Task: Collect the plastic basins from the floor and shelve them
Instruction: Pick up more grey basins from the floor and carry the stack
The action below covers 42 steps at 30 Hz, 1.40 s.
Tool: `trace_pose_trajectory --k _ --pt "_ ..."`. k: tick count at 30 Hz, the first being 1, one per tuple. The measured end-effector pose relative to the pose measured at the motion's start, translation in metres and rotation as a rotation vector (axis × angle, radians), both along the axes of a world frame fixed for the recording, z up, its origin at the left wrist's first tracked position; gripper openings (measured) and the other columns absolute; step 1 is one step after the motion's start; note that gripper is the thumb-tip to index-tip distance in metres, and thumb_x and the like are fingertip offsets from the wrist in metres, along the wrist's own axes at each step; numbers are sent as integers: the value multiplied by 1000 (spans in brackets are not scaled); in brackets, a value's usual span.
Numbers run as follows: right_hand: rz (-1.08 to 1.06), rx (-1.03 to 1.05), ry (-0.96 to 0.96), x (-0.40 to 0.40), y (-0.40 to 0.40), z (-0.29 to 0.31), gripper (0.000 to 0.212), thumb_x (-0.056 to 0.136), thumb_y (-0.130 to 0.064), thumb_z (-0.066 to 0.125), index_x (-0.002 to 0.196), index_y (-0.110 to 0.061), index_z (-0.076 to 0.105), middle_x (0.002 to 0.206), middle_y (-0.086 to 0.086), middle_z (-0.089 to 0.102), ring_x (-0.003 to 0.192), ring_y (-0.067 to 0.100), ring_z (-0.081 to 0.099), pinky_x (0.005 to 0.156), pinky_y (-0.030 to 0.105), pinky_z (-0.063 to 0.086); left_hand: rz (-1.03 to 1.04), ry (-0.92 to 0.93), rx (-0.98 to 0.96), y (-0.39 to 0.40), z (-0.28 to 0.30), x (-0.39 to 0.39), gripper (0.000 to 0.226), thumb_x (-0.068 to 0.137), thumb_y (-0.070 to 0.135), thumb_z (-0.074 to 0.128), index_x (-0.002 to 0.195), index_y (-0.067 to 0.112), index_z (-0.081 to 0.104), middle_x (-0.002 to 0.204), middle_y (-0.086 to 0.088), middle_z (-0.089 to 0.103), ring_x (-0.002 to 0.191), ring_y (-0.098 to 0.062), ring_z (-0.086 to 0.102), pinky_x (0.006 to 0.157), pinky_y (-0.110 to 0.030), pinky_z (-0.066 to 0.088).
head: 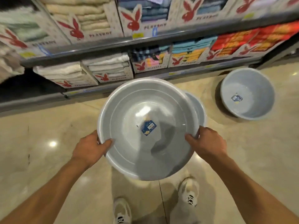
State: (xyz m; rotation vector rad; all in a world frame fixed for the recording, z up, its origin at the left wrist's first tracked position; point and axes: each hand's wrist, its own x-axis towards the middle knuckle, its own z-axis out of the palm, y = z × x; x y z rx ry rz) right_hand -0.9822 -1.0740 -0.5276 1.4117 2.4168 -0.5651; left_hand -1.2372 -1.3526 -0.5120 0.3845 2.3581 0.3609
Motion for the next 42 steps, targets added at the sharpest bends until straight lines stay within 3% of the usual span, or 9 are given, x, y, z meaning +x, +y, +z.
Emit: trace_pose_trajectory --k 5,10,14,18,23,29,34,39,42 --pt "-67 -3 6 34 62 22 35 79 -60 50 84 -26 56 68 -12 51 56 8 44 49 26 27 -65 -10 -18 81 16 21 38 87 58 64 106 27 63 81 4 70 81 -19 64 75 -38 53" --pt "-152 -29 -5 60 104 -1 35 77 -59 49 88 -27 58 69 -10 55 61 17 53 57 31 38 -104 -24 -46 138 -10 41 40 87 60 63 105 24 64 80 3 71 82 -20 65 78 -38 53" --pt "-185 -47 -54 68 124 -52 35 79 -59 49 91 -27 59 73 -7 59 65 19 57 60 31 43 -153 -12 -62 166 -64 44 44 85 63 63 103 23 64 83 1 70 84 -25 65 80 -41 55" --pt "-229 -18 -48 67 129 -125 33 81 -60 49 88 -28 55 68 -12 55 57 8 49 50 24 30 -162 3 -28 178 -139 40 43 85 61 65 100 21 62 87 -2 69 82 -25 65 76 -41 54" --pt "-269 -51 -99 67 117 -205 34 83 -58 49 91 -25 54 72 -7 56 65 22 56 61 33 40 -170 24 47 178 -216 38 43 88 54 66 118 26 56 83 9 65 77 -19 62 70 -36 49" --pt "-392 -162 -61 72 105 -254 32 88 -50 52 102 -22 50 81 0 61 72 30 61 64 37 46 -97 -54 68 182 -268 44 41 93 44 65 123 16 57 88 3 64 81 -21 61 69 -32 46" --pt "-455 -293 -9 65 103 -269 33 91 -39 58 102 -15 39 78 -1 53 71 31 58 65 42 48 -26 -55 29 190 -285 45 38 94 38 66 108 6 49 85 0 57 73 -16 57 54 -23 40" --pt "-514 -271 -14 73 102 -254 32 90 -37 58 102 -16 38 78 -2 54 67 26 56 65 41 46 -68 6 51 191 -268 52 37 91 40 70 97 9 51 80 7 57 68 -7 54 52 -22 39" --pt "-530 -266 -11 82 106 -225 33 89 -38 59 102 -16 38 80 -1 54 72 32 57 67 41 45 -95 24 79 198 -241 57 33 91 40 69 93 12 51 78 8 59 67 -5 55 51 -21 38"
